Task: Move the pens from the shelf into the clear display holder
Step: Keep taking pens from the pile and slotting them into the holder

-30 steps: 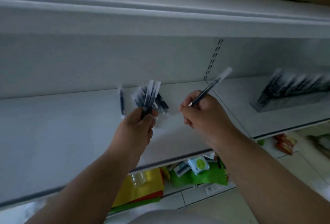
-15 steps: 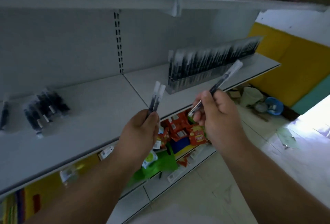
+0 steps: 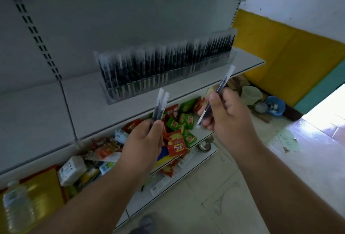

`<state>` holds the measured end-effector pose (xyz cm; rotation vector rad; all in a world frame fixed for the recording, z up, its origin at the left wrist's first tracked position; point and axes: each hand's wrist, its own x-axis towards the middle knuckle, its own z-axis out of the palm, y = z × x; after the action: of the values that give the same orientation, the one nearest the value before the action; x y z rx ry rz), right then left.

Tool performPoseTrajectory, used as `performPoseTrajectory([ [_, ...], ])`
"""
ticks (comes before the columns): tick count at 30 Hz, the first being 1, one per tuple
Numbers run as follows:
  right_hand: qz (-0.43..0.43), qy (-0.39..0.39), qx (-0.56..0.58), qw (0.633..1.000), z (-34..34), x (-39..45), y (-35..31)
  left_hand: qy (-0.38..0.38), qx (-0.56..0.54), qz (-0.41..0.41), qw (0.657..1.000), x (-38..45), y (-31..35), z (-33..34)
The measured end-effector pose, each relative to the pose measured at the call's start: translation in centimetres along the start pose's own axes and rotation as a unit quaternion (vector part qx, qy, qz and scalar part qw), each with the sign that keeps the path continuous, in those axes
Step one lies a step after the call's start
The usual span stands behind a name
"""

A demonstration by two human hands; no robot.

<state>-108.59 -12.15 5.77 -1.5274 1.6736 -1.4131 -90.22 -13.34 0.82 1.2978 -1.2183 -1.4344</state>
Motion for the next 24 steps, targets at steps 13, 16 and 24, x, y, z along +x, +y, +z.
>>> performPoseTrajectory([
  [13, 0.001, 0.094, -0.149, 0.984, -5.6, 13.4, 4.6, -0.07, -0.022, 0.01, 0.997, 13.4, 4.2, 8.5],
  [16, -0.009, 0.058, -0.156, 0.986, -5.5, 16.2, 6.0, -0.061, -0.04, 0.008, 0.997, 15.4, 4.8, 9.3],
  [24, -0.087, 0.019, -0.17, 0.981, -5.8, 26.0, 9.3, 0.035, -0.101, -0.013, 0.994, 19.4, 4.8, 12.4],
])
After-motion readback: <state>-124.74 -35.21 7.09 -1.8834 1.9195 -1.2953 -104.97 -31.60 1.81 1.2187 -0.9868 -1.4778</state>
